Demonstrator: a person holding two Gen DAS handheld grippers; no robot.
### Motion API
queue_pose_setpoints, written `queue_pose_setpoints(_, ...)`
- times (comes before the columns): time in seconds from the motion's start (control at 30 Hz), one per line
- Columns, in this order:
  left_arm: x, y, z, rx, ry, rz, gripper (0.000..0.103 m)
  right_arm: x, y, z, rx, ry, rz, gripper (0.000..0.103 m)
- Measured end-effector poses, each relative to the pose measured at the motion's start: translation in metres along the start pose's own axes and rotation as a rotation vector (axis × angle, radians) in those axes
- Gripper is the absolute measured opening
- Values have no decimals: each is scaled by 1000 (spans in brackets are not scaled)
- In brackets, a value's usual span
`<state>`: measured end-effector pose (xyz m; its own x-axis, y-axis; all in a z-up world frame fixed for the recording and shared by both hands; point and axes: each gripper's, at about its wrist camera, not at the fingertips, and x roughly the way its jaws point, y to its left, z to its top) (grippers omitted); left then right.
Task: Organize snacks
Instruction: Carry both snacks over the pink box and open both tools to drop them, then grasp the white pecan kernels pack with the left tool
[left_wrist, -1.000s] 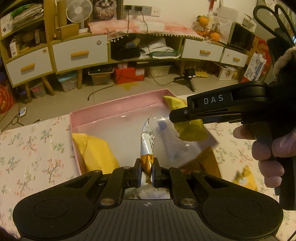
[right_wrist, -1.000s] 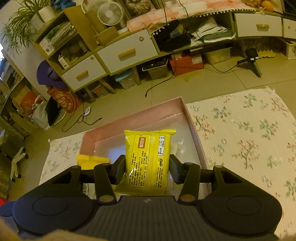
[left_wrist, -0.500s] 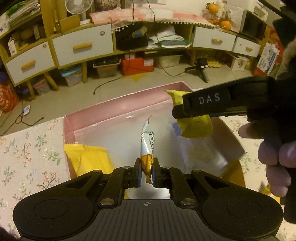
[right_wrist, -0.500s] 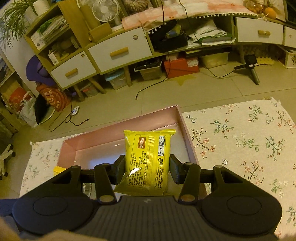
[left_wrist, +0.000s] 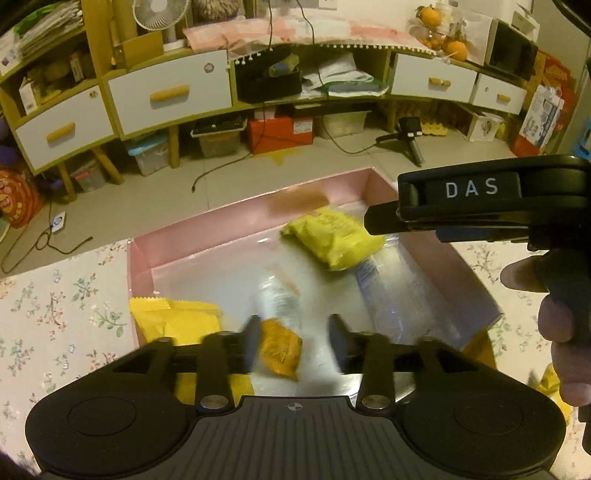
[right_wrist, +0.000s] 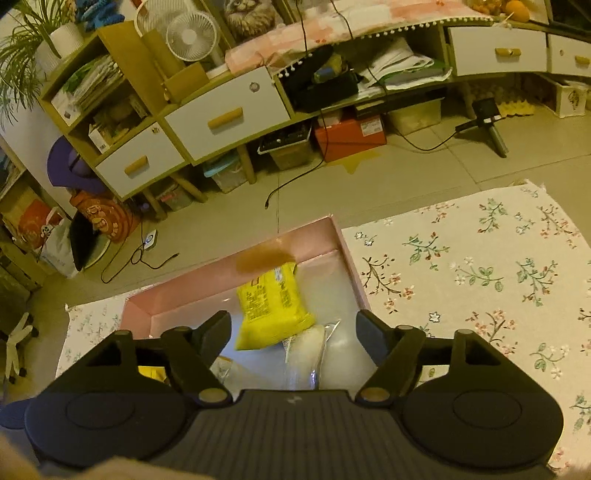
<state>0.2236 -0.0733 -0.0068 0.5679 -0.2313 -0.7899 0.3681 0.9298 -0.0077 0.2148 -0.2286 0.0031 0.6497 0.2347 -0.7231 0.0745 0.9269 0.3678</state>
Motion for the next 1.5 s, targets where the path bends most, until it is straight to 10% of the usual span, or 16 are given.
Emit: queue_pose_setpoints(1.5,-106,-12,-107,-28,-32,24,89,-97,-23,-74,-92,1,-50,96)
